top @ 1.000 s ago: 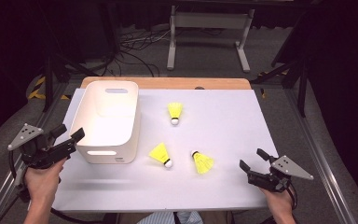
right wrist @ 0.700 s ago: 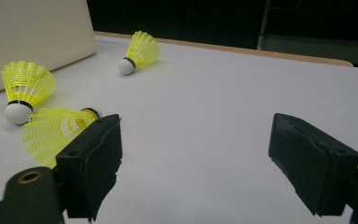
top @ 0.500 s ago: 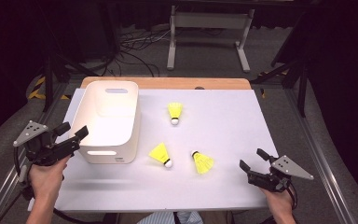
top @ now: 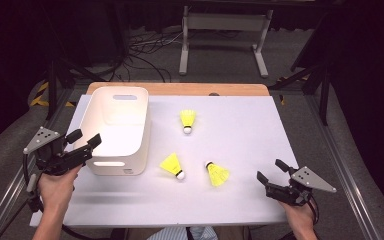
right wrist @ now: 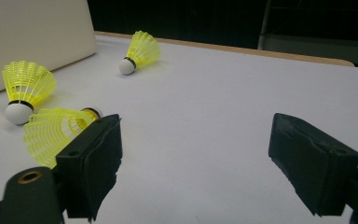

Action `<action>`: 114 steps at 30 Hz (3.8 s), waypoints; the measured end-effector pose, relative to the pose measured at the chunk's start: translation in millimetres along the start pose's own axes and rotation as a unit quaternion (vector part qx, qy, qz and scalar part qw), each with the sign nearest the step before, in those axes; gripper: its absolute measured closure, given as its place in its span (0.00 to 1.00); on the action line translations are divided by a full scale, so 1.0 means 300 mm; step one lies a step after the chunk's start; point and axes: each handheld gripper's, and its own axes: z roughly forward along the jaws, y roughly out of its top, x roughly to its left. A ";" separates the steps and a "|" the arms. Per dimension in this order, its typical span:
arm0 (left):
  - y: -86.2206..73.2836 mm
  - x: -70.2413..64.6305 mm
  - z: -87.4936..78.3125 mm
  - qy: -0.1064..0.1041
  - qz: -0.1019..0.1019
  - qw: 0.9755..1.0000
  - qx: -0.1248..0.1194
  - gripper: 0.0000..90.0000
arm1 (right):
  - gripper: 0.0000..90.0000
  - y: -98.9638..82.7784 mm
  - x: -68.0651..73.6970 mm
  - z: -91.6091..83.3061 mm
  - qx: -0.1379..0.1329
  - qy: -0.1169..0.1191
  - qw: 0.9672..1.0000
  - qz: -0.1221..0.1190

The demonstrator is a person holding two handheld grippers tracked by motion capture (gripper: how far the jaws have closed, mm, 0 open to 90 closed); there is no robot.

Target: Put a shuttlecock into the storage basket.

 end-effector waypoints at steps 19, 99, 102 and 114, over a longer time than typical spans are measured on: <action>0.007 -0.034 0.033 -0.009 0.005 1.000 0.005 0.32 | 0.20 0.000 -0.002 0.000 0.000 0.002 1.000 0.001; 0.025 -0.209 0.200 -0.069 0.036 0.996 0.038 0.32 | 0.20 0.001 -0.002 0.000 -0.003 0.006 1.000 0.002; 0.024 -0.219 0.210 -0.071 0.039 0.996 0.043 0.32 | 0.20 0.001 -0.003 -0.001 -0.003 0.006 1.000 0.003; 0.032 -0.260 0.240 -0.084 0.048 0.994 0.044 0.32 | 0.20 0.001 -0.002 -0.001 -0.003 0.007 1.000 0.002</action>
